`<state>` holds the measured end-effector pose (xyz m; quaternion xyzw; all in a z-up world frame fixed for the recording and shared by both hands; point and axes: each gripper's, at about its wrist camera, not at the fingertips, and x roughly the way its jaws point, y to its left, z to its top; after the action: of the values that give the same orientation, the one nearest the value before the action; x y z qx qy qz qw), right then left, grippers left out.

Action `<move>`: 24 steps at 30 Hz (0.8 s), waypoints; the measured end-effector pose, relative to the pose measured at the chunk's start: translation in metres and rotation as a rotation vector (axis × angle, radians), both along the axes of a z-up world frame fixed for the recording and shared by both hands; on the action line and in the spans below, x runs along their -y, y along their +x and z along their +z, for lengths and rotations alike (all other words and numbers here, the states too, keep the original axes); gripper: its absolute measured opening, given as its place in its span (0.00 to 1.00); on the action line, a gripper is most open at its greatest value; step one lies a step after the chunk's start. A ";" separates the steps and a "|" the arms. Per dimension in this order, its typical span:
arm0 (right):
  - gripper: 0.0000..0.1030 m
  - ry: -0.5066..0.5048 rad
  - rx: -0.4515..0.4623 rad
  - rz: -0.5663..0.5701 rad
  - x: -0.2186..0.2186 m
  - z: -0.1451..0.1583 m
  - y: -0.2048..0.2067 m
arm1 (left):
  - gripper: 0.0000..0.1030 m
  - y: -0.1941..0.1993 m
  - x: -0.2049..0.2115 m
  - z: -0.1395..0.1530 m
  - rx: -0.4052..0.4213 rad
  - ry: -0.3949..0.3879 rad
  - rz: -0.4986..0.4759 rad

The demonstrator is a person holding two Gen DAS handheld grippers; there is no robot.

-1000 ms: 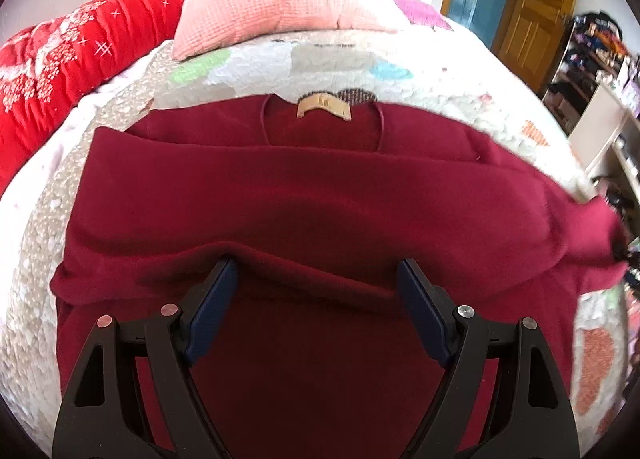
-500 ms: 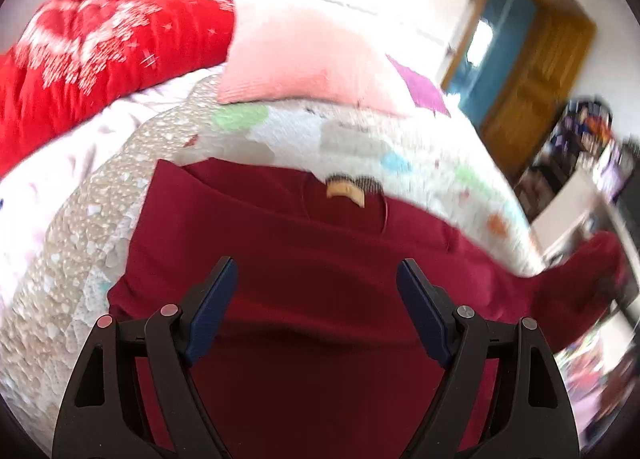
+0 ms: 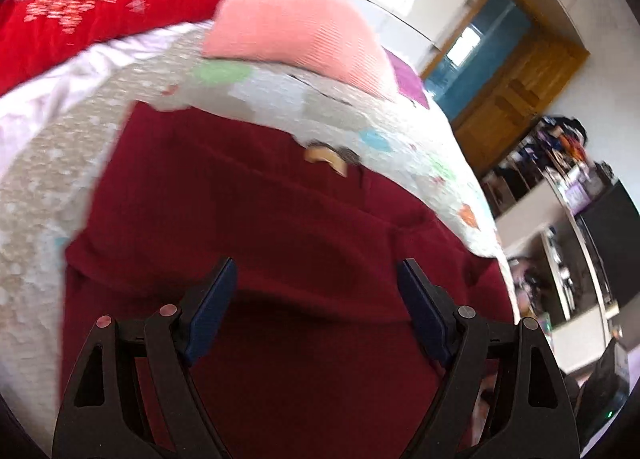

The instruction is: Fold small clothes

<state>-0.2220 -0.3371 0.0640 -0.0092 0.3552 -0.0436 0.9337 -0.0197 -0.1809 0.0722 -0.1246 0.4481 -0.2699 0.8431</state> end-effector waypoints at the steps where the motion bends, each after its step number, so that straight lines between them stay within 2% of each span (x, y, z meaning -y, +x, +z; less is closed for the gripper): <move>1: 0.48 0.001 0.008 -0.023 0.005 0.001 -0.006 | 0.80 0.000 0.010 -0.002 -0.007 0.010 -0.025; 5: 0.48 0.054 0.026 -0.109 0.025 0.002 -0.020 | 0.80 0.005 0.059 -0.011 -0.037 0.041 -0.100; 8: 0.48 0.113 0.044 -0.146 0.038 -0.001 -0.025 | 0.80 0.012 0.095 -0.021 -0.066 0.073 -0.118; 12: 0.48 0.143 0.067 -0.166 0.047 -0.001 -0.034 | 0.78 0.015 0.130 -0.035 -0.079 0.108 -0.136; 13: 0.48 0.148 0.072 -0.176 0.051 0.000 -0.038 | 0.71 0.013 0.137 -0.033 -0.045 0.127 -0.129; 14: 0.48 0.154 0.080 -0.191 0.056 0.001 -0.040 | 0.36 0.012 0.141 -0.031 -0.029 0.134 -0.142; 15: 0.48 0.161 0.093 -0.208 0.060 0.003 -0.042 | 0.06 0.013 0.146 -0.028 -0.038 0.154 -0.173; 16: 0.48 0.172 0.106 -0.221 0.064 0.005 -0.045 | 0.07 0.014 0.145 -0.026 -0.046 0.151 -0.178; 17: 0.48 0.195 0.127 -0.238 0.070 0.009 -0.049 | 0.07 0.014 0.137 -0.017 -0.037 0.112 -0.167; 19: 0.48 0.242 0.159 -0.263 0.078 0.015 -0.050 | 0.07 0.009 0.115 0.007 0.034 0.076 -0.150; 22: 0.49 0.281 0.186 -0.273 0.082 0.024 -0.047 | 0.07 -0.002 0.057 0.046 0.170 0.013 -0.069; 24: 0.50 0.260 0.191 -0.264 0.078 0.027 -0.043 | 0.07 -0.006 0.015 0.053 0.177 -0.017 -0.004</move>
<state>-0.2649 -0.4149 0.0910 0.1621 0.2659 -0.1202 0.9426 -0.0260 -0.1961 0.1248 -0.1066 0.3699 -0.2853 0.8777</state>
